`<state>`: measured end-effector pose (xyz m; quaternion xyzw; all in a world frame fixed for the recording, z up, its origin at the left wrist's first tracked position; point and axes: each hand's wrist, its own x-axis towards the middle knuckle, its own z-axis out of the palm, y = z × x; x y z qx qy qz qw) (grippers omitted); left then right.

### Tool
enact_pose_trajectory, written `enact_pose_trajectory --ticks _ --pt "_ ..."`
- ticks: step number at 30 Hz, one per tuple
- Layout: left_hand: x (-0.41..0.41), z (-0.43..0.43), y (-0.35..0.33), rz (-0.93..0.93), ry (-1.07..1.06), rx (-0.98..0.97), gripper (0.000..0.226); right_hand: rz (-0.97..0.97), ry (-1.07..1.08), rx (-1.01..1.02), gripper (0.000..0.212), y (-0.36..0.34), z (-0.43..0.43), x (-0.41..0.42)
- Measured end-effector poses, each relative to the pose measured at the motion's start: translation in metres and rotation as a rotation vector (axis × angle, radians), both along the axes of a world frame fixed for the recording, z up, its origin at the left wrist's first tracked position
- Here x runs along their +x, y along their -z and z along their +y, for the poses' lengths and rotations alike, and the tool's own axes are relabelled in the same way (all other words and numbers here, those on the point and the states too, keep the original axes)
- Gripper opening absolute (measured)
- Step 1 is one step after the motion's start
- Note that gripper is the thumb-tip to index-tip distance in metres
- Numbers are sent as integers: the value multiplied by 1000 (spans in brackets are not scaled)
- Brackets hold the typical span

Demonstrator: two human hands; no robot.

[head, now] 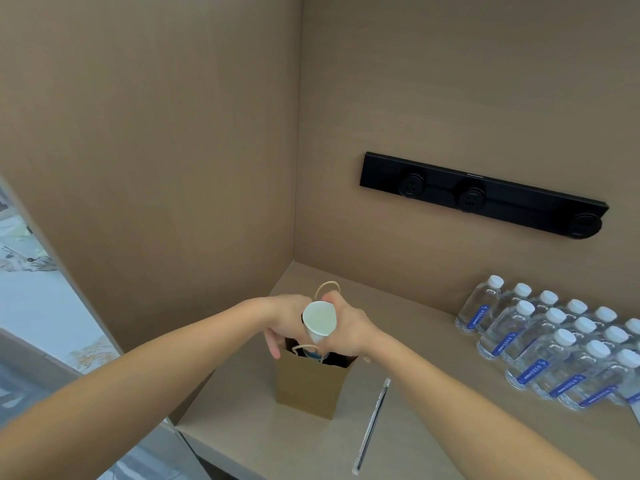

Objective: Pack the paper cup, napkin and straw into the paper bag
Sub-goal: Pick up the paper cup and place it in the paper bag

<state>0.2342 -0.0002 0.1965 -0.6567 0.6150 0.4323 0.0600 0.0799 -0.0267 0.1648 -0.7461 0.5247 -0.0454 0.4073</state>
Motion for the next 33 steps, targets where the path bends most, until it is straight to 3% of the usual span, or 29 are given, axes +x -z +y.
enact_pose_trajectory --ticks 4,9,12,18,24,29,33 --pt "-8 0 7 -150 78 -94 32 96 -64 -63 57 6 -2 4" --pt "-10 2 24 -288 82 -234 25 228 -130 -118 57 15 -2 13" --pt "-6 14 36 -253 74 -361 38 294 -173 -131 58 20 -5 17" --pt "11 37 48 -244 234 -504 23 451 -253 -169 70 28 -12 26" --pt "21 40 55 -353 419 -499 40 582 -316 -222 60 37 -20 47" --pt "26 43 50 -241 509 -557 46 773 -477 -182 26 46 -21 63" --pt "31 44 46 -205 580 -565 44 814 -507 -101 30 59 -22 70"
